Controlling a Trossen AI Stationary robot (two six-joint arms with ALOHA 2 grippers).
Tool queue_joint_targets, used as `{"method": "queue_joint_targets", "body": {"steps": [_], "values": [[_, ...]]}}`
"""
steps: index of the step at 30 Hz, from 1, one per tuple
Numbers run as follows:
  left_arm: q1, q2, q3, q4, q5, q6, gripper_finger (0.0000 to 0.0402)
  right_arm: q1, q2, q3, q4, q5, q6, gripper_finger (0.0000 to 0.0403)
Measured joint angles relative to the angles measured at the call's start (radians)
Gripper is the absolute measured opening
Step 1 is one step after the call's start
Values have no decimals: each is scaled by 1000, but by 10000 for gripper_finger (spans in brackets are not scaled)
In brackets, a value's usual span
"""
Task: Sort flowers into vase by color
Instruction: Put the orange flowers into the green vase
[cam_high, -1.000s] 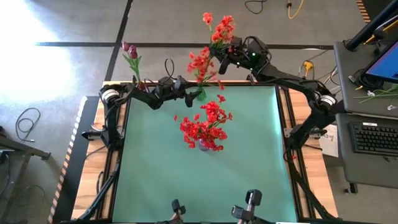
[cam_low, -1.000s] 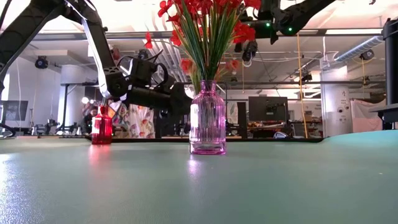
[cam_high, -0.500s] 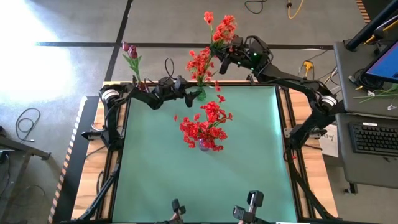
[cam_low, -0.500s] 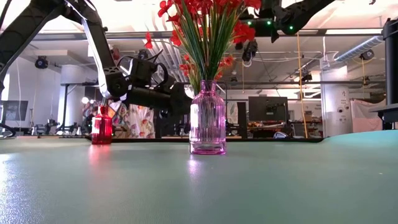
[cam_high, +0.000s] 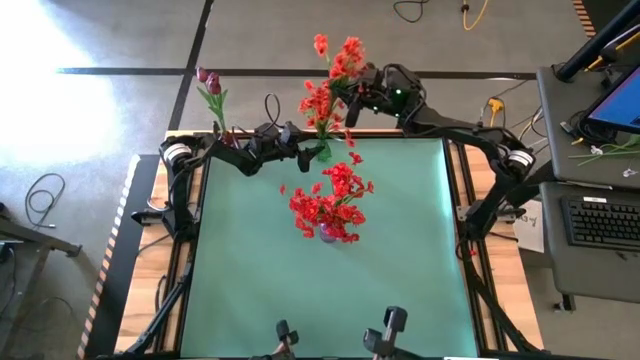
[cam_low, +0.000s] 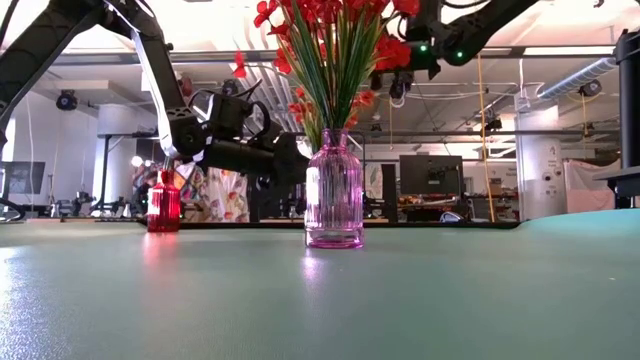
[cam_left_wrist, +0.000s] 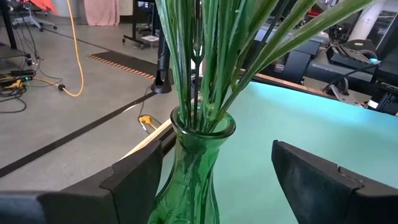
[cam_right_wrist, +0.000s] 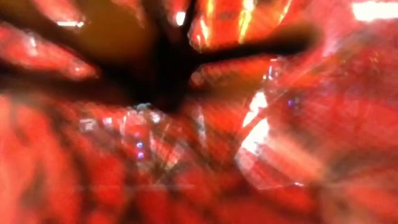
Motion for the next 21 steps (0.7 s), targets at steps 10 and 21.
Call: {"method": "queue_joint_targets", "body": {"steps": [10,21], "values": [[0,0,0,0,0,0,287,26,51,0,17,13,-52,18],[0,-1,0,0,0,0,288,26,74,0,-5,26,-69,18]]}}
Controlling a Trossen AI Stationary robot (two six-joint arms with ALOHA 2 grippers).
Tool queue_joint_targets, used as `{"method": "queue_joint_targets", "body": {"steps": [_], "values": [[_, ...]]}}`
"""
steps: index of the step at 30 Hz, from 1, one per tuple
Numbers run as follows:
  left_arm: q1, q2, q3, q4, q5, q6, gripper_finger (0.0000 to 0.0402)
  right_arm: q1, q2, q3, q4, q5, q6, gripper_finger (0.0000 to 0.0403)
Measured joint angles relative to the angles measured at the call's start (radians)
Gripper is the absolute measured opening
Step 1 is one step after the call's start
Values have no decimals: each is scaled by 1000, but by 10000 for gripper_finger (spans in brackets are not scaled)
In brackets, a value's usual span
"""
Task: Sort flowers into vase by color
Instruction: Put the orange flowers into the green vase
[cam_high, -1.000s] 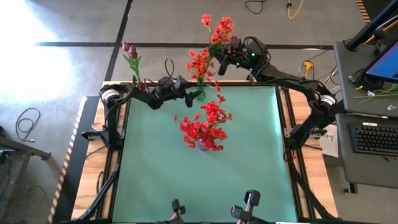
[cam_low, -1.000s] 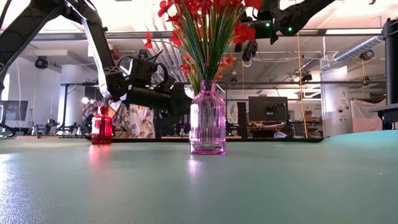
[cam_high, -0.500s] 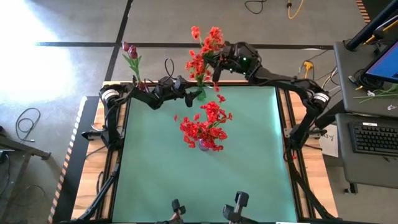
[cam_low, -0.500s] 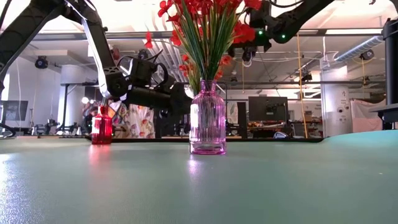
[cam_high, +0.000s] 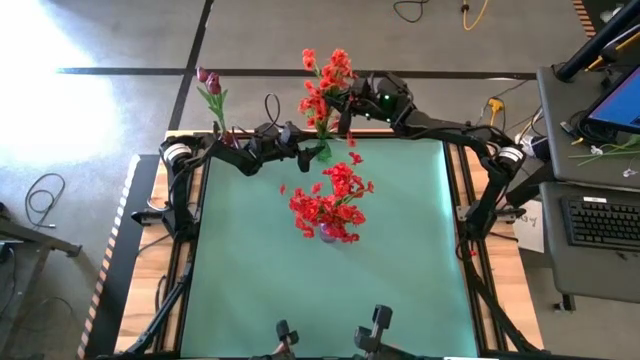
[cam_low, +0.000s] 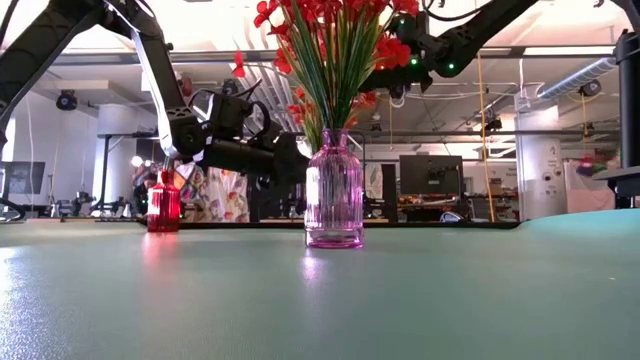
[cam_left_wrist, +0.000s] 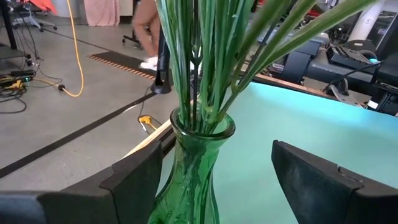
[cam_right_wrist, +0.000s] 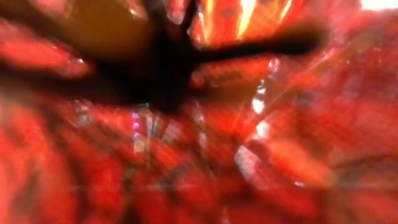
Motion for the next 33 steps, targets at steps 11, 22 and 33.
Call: {"method": "queue_joint_targets", "body": {"steps": [11,22,33], "values": [[0,0,0,0,0,0,288,4,44,0,-5,0,3,18],[0,0,0,0,0,0,288,9,55,0,-35,0,-3,22],[0,0,0,0,0,0,288,9,49,0,-48,-4,23,81]]}}
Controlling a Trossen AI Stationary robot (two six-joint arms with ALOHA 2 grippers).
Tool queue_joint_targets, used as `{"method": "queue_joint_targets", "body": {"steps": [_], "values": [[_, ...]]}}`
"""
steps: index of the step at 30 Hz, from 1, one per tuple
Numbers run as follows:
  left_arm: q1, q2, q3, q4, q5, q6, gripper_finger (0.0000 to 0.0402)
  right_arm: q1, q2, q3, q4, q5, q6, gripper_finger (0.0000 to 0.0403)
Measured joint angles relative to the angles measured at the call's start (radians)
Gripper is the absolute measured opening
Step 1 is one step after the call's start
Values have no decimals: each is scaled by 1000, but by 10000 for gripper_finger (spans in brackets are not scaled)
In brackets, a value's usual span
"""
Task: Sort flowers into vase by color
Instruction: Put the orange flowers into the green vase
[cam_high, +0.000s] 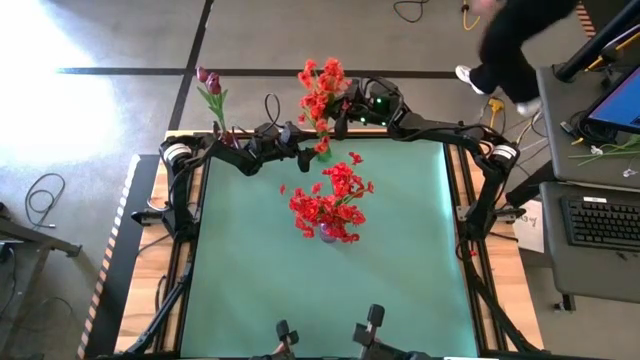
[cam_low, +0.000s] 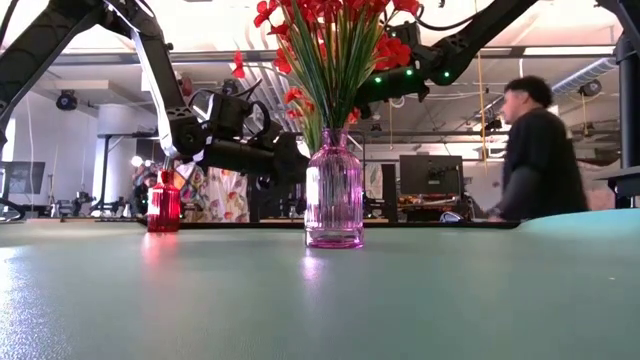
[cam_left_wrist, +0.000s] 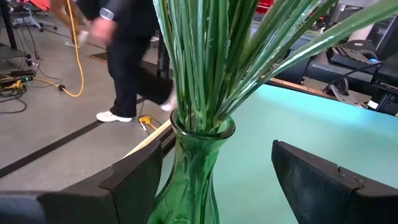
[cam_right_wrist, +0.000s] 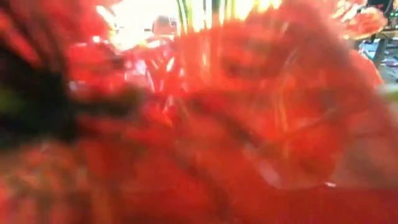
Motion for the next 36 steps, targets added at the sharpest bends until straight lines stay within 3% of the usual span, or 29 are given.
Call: {"method": "queue_joint_targets", "body": {"steps": [7,13,17,24,36], "values": [[0,0,0,0,0,0,288,0,-27,0,-19,0,-7,124],[0,0,0,0,0,0,288,2,-60,0,-38,3,-11,135],[0,0,0,0,0,0,288,2,-61,0,-53,4,-4,108],[0,0,0,0,0,0,288,2,-61,0,-135,4,-25,20],[0,0,0,0,0,0,288,9,-60,0,-170,4,-58,18]]}}
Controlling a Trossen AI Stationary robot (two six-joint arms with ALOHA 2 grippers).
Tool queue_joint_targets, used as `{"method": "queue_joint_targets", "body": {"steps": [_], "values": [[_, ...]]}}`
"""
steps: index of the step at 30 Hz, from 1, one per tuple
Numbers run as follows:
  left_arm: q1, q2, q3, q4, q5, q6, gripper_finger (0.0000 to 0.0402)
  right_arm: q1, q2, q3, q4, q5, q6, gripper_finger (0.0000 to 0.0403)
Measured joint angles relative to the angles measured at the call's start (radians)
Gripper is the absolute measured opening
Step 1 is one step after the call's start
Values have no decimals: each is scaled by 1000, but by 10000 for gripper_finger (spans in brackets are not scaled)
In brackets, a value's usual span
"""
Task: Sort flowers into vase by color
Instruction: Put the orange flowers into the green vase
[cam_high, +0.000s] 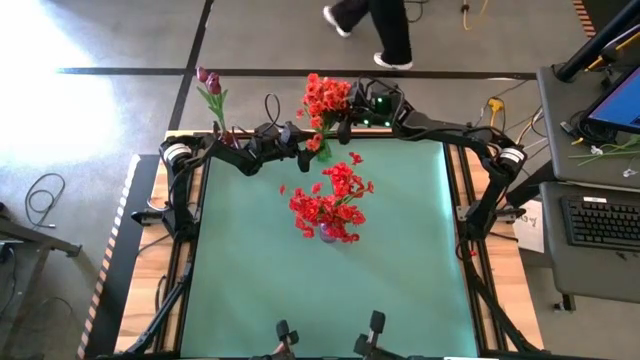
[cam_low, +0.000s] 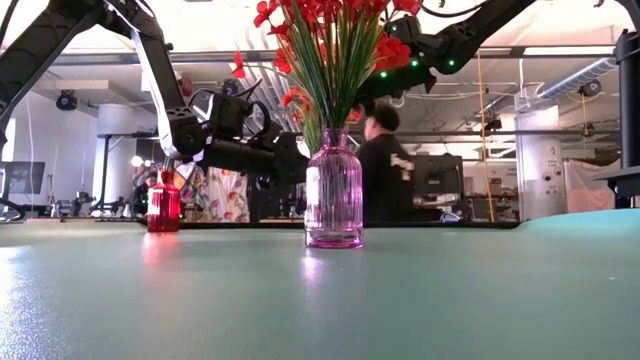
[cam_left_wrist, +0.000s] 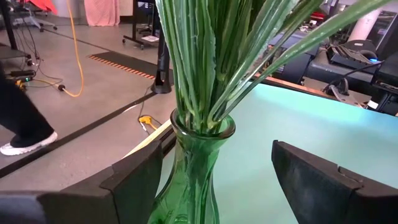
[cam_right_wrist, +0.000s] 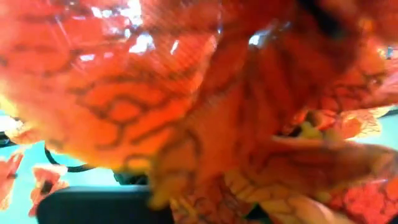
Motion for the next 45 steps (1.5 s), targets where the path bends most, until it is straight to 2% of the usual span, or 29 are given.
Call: {"method": "queue_joint_targets", "body": {"steps": [26,31,45], "values": [[0,0,0,0,0,0,288,16,49,0,-20,0,-57,24],[0,0,0,0,0,0,288,21,48,0,-20,1,-56,46],[0,0,-1,0,0,0,288,24,-24,0,-68,22,-13,152]]}}
